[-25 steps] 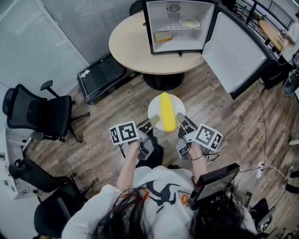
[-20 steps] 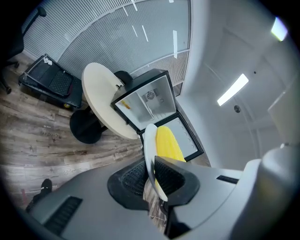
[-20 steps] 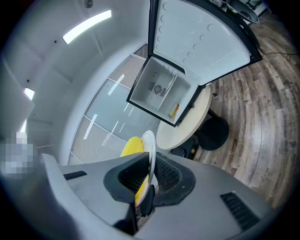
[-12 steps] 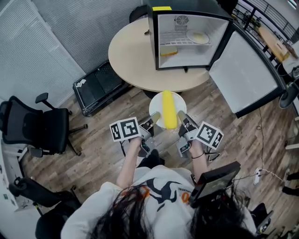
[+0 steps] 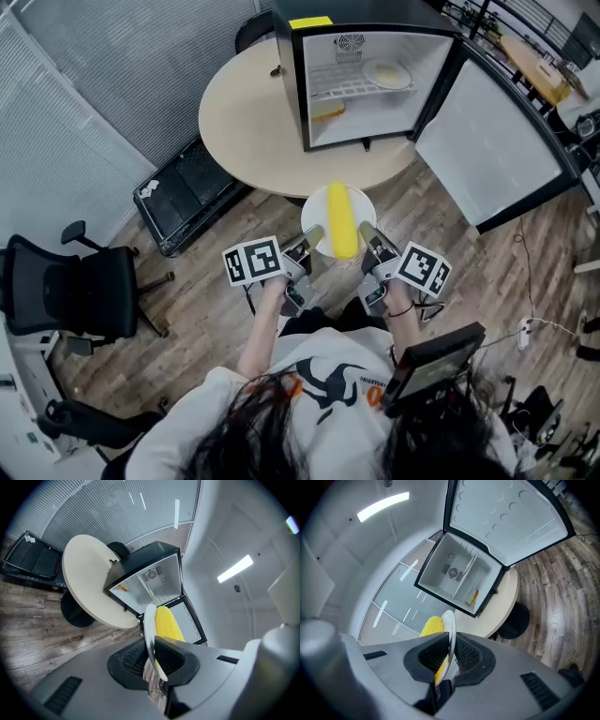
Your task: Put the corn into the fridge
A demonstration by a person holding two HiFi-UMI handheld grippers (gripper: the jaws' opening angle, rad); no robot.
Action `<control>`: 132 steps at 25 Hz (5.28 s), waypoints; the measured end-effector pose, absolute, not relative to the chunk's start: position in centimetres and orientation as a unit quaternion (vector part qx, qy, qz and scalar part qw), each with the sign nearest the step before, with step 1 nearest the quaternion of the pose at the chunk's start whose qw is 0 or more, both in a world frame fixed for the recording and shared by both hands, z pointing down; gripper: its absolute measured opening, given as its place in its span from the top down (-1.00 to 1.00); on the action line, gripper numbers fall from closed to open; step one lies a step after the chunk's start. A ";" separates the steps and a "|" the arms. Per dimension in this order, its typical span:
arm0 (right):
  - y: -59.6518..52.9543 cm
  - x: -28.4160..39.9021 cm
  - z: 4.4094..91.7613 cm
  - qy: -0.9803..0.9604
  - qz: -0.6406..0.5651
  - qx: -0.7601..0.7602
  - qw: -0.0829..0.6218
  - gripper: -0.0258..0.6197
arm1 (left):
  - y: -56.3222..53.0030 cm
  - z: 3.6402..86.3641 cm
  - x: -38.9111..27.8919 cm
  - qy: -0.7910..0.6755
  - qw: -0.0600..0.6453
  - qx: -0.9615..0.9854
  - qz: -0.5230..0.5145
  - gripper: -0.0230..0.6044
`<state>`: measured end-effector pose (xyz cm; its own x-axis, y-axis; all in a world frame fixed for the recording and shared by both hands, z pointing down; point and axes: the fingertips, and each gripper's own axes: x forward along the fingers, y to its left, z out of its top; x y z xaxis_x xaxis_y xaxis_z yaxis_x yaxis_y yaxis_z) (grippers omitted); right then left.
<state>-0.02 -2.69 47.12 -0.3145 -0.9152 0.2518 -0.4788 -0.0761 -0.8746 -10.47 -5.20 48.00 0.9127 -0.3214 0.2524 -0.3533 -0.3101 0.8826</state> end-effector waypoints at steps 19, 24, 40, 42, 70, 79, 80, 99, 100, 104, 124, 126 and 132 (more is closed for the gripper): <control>-11.6 5.7 47.7 0.648 -0.500 -0.539 0.198 0.82 | -13.7 48.3 -4.8 -0.217 0.550 0.806 0.011 0.80; -15.9 9.2 46.8 0.663 -0.492 -0.533 0.185 0.82 | -17.5 47.6 -1.4 -0.229 0.550 0.803 -0.006 0.80; -28.7 14.2 47.1 0.714 -0.497 -0.474 0.133 0.81 | -28.2 48.0 3.4 -0.311 0.555 0.769 -0.069 0.80; -30.2 14.5 47.0 0.721 -0.494 -0.469 0.129 0.81 | -29.4 48.0 3.7 -0.319 0.554 0.765 -0.077 0.80; -38.6 14.3 48.7 0.737 -0.460 -0.493 0.048 0.74 | -36.2 50.6 3.3 -0.375 0.616 0.666 -0.192 0.84; -38.7 14.4 48.4 0.747 -0.419 -0.516 0.016 0.69 | -36.9 50.7 3.1 -0.379 0.637 0.631 -0.229 0.86; -38.7 14.4 48.4 0.746 -0.415 -0.521 0.010 0.68 | -37.0 50.7 3.1 -0.380 0.637 0.629 -0.231 0.86; -35.8 15.7 48.5 0.729 -0.438 -0.525 0.039 0.57 | -38.8 50.6 2.3 -0.419 0.622 0.606 -0.265 0.85; -35.3 15.2 48.6 0.732 -0.445 -0.515 0.038 0.57 | -38.8 50.6 2.3 -0.419 0.622 0.606 -0.266 0.85; -33.6 13.9 48.9 0.740 -0.457 -0.493 0.030 0.57 | -38.8 50.6 2.2 -0.421 0.621 0.605 -0.267 0.85; -34.6 10.8 49.3 0.754 -0.469 -0.458 0.046 0.67 | -38.7 49.8 2.9 -0.370 0.598 0.671 -0.236 0.70; -35.2 10.9 49.2 0.752 -0.465 -0.465 0.048 0.69 | -38.2 49.3 3.4 -0.352 0.595 0.688 -0.221 0.69; -36.8 10.5 49.1 0.750 -0.462 -0.469 0.058 0.69 | -36.7 49.4 4.5 -0.321 0.603 0.704 -0.195 0.69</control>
<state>10.51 -36.82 49.14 -0.5535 -0.7571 0.3472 -0.6505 0.1326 -0.7478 4.48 -36.66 49.37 0.7178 -0.6870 0.1128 -0.2162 -0.0660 0.9741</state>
